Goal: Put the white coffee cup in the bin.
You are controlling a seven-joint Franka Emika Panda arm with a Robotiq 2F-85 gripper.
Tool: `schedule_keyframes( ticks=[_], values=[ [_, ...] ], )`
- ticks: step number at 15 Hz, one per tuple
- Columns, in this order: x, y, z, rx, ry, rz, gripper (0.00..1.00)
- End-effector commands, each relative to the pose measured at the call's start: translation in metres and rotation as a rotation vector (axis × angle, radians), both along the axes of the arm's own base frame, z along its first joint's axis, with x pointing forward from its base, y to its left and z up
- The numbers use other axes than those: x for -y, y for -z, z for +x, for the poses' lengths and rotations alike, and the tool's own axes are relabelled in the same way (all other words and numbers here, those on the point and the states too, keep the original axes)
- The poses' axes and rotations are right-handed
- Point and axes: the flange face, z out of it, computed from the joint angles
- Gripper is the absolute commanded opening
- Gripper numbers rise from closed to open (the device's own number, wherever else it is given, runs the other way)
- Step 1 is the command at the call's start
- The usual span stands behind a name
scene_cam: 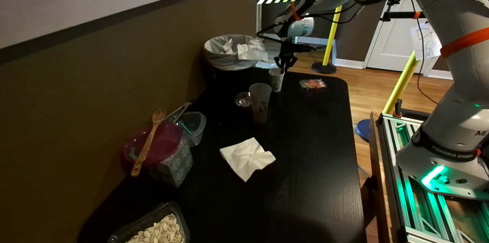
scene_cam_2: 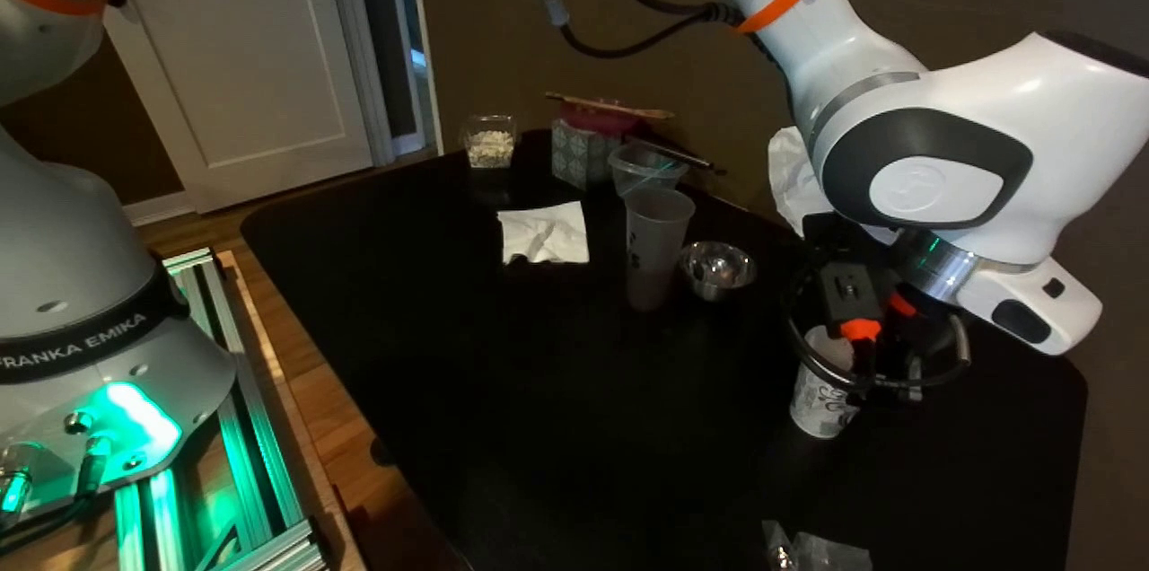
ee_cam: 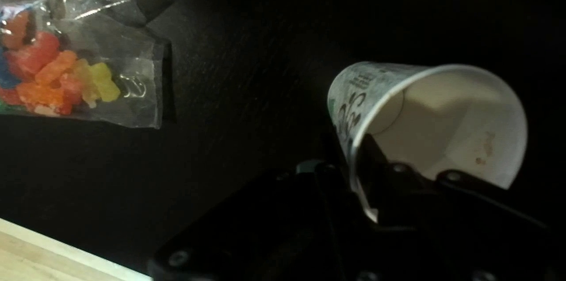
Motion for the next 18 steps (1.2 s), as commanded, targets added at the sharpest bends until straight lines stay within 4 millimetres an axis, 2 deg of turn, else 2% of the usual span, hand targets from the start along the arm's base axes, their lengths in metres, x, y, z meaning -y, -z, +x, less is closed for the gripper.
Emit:
schedule_keyframes(
  ticks=[1,5,8,10,13,16,18],
  values=[
    [0.002,-0.004,-0.001,0.007,0.026,0.031,0.0],
    [0.006,-0.022,-0.008,-0.002,0.028,0.037,0.01],
    [0.02,-0.066,-0.024,-0.019,0.09,0.042,0.01],
    [0.033,-0.111,-0.038,0.014,0.166,0.023,0.01],
    [0.042,-0.196,-0.05,0.184,0.242,-0.012,0.01],
    [0.032,-0.283,-0.059,0.363,0.239,-0.061,0.01],
    [0.019,-0.332,-0.062,0.478,0.213,-0.081,0.01]
  ],
)
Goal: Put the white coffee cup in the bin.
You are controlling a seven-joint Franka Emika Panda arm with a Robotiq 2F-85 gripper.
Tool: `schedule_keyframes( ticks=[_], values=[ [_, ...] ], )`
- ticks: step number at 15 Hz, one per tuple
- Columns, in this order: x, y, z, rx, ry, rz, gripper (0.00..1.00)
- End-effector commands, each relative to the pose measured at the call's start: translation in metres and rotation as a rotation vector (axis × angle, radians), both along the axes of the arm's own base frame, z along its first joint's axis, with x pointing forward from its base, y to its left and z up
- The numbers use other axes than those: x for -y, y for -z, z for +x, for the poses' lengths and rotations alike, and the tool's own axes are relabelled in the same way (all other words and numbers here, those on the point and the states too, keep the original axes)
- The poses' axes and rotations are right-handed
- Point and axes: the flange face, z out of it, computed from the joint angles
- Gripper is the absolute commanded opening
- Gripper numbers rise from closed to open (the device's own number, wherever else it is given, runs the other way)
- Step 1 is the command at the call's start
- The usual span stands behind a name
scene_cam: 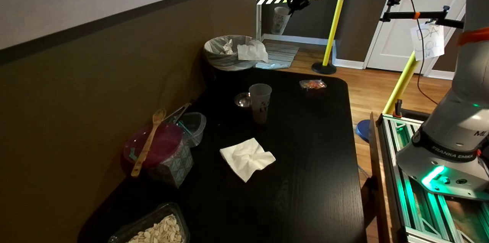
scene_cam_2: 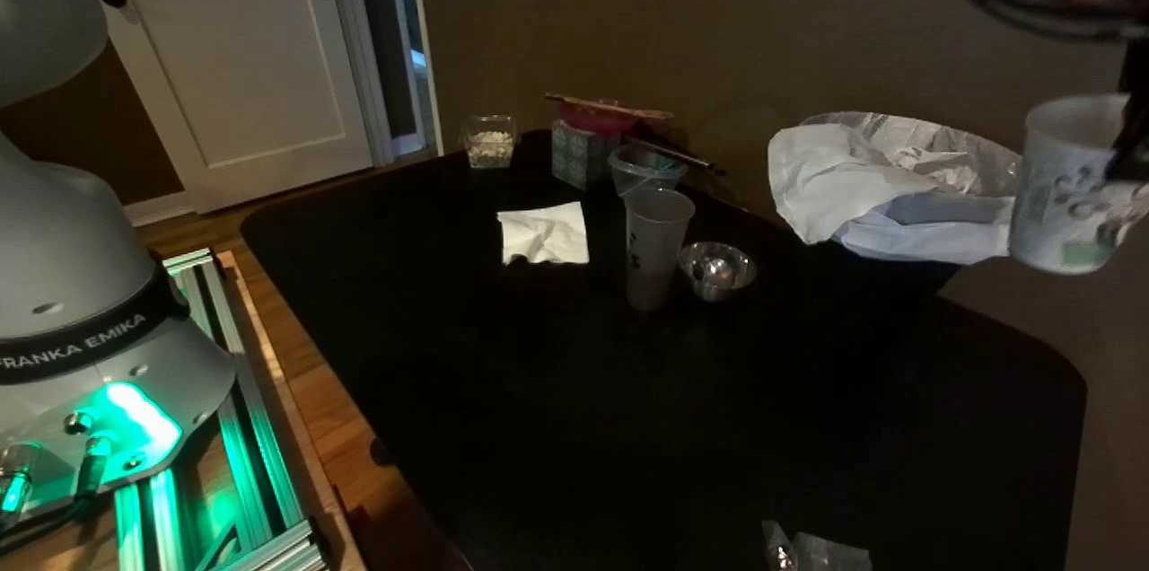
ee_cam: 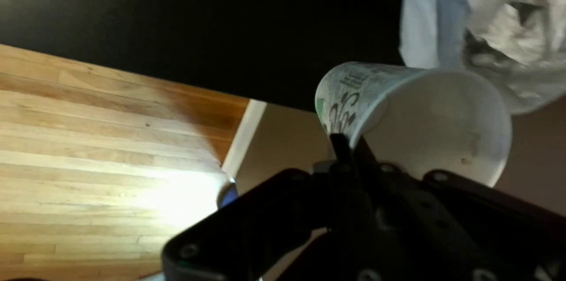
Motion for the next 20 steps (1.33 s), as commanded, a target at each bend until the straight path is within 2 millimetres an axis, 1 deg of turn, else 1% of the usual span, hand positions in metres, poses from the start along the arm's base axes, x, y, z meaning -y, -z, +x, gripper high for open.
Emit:
schedule_keyframes(
  ticks=[1,2,3,4,5,6,8,9,10,11,13,14,17,20],
  values=[
    [-0.036,-0.071,-0.013,0.18,-0.07,-0.037,0.01],
    [-0.048,-0.086,-0.012,0.213,-0.12,-0.054,0.01],
    [-0.061,-0.097,-0.011,0.232,-0.181,-0.058,0.01],
    [-0.075,-0.106,-0.01,0.249,-0.241,-0.056,0.01],
    [-0.089,-0.11,-0.006,0.261,-0.298,-0.053,0.01],
    [-0.104,-0.109,0.0,0.262,-0.355,-0.053,0.01],
    [-0.13,-0.1,0.014,0.248,-0.437,-0.06,0.01],
    [-0.107,-0.114,0.013,0.246,-0.365,-0.075,0.01],
    [-0.115,-0.112,0.018,0.244,-0.382,-0.072,0.04],
    [-0.117,-0.113,0.019,0.245,-0.384,-0.073,0.04],
    [-0.111,-0.115,0.016,0.246,-0.373,-0.078,0.04],
    [-0.108,-0.115,0.013,0.246,-0.367,-0.08,0.01],
    [-0.132,-0.1,0.035,0.208,-0.452,-0.045,0.01],
    [-0.164,-0.086,0.064,0.17,-0.541,-0.036,0.01]
  ],
)
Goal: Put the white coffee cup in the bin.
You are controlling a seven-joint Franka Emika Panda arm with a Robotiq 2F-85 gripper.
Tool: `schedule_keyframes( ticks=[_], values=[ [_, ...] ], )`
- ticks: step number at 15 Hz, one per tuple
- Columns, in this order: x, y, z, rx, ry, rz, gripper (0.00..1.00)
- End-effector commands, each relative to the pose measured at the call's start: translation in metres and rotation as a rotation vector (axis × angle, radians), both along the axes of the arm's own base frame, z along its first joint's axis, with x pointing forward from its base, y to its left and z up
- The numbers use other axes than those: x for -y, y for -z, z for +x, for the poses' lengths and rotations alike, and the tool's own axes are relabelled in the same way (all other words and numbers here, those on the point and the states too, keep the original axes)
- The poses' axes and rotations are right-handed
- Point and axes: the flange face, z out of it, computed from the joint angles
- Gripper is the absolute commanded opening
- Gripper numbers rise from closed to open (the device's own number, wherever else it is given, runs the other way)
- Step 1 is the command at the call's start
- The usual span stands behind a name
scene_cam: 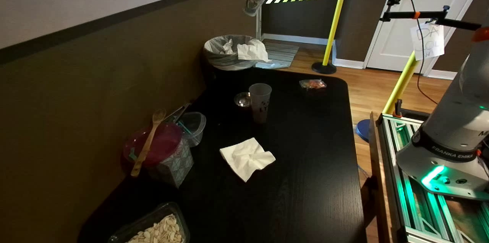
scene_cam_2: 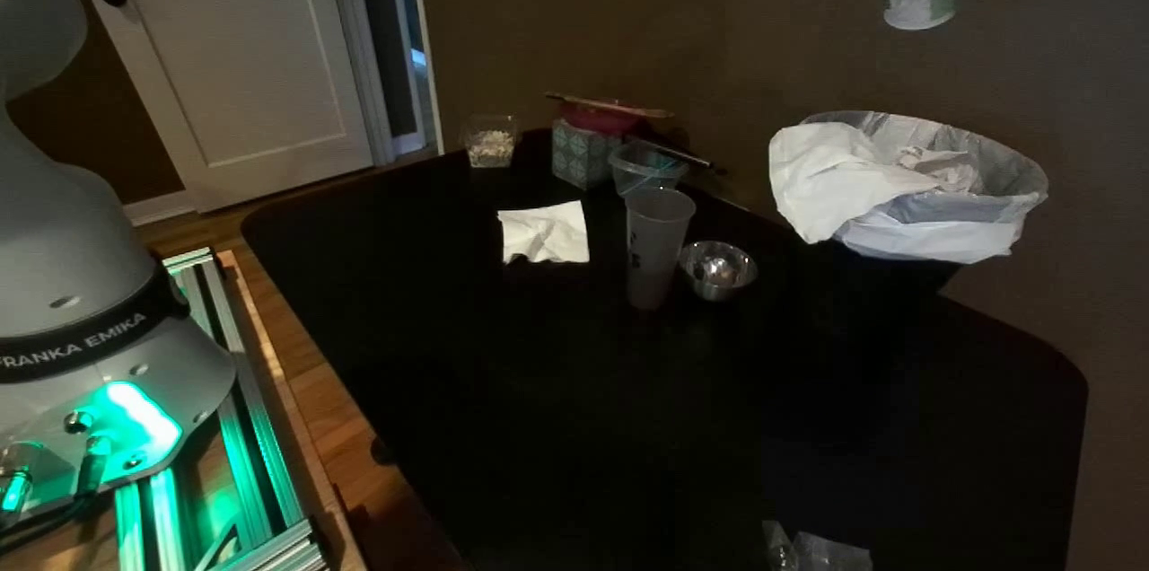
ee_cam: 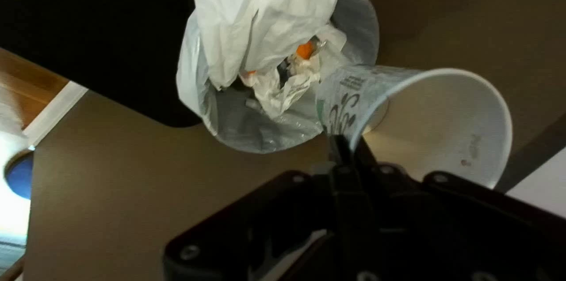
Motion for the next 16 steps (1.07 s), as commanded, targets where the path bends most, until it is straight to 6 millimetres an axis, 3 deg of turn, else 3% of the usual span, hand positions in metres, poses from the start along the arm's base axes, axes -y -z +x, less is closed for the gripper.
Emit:
schedule_keyframes(
  ticks=[1,5,10,16],
  values=[
    [-0.031,0.02,0.034,-0.056,-0.1,-0.007,0.01],
    [-0.047,0.055,0.058,-0.137,-0.149,-0.024,0.01],
    [-0.042,0.095,0.077,-0.217,-0.151,-0.1,0.01],
    [-0.04,0.105,0.095,-0.2,-0.127,-0.116,0.01]
  ],
)
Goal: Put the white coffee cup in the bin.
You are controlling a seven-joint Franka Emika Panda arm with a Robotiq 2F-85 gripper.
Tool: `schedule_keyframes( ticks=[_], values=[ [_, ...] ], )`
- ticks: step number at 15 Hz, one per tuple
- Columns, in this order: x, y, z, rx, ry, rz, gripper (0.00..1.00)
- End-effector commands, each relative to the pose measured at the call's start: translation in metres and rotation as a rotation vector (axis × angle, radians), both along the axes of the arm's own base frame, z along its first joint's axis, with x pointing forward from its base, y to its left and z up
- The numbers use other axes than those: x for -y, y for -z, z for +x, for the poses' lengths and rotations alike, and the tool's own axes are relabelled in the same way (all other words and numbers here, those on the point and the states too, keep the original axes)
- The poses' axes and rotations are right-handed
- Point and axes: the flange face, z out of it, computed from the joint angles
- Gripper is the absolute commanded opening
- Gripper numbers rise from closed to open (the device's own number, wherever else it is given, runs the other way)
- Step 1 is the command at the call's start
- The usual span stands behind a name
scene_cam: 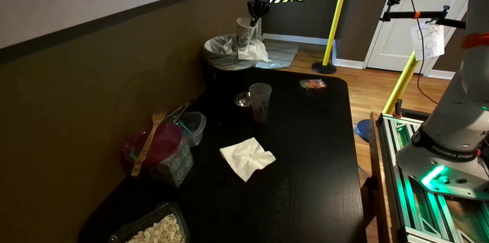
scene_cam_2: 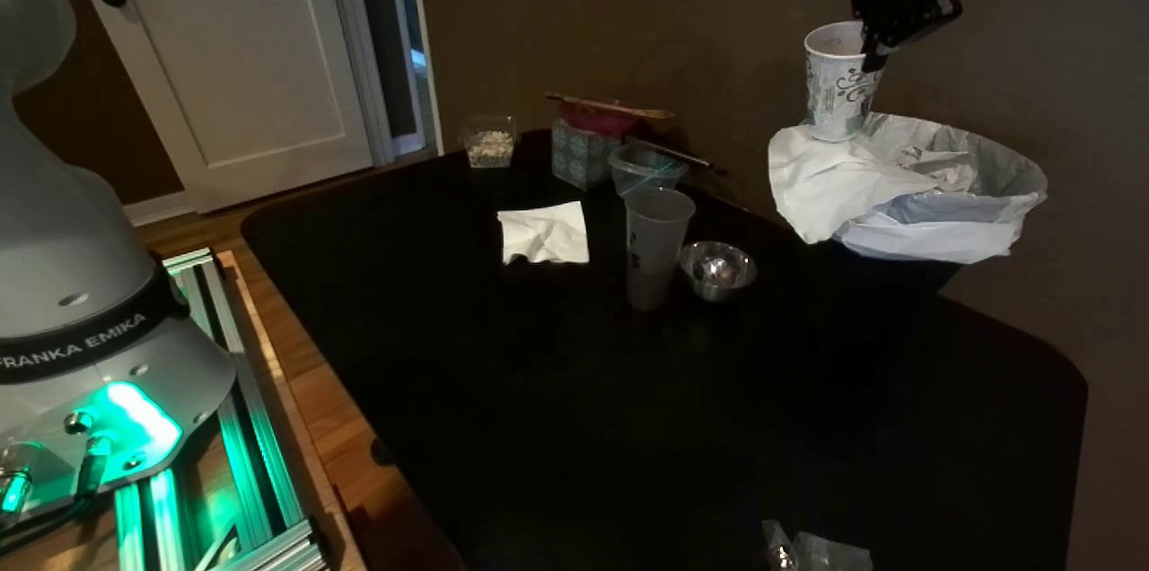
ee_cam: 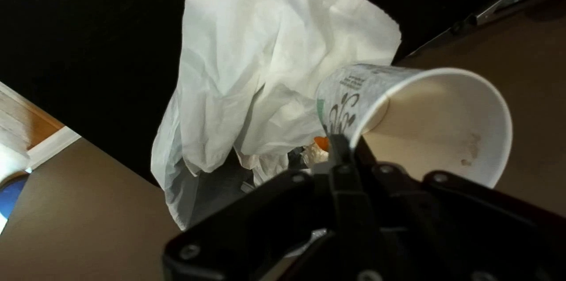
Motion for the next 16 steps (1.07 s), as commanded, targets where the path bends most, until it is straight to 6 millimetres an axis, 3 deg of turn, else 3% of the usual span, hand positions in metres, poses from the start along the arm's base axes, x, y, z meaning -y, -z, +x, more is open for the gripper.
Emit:
schedule_keyframes(
  ticks=[1,5,10,16],
  values=[
    [0.002,0.001,0.015,0.022,0.03,-0.028,0.01],
    [0.004,0.007,0.022,0.038,0.047,-0.078,0.01],
    [-0.002,0.029,0.023,-0.028,0.029,-0.093,0.01],
    [-0.015,0.057,0.043,-0.053,-0.013,-0.176,0.01]
  ],
)
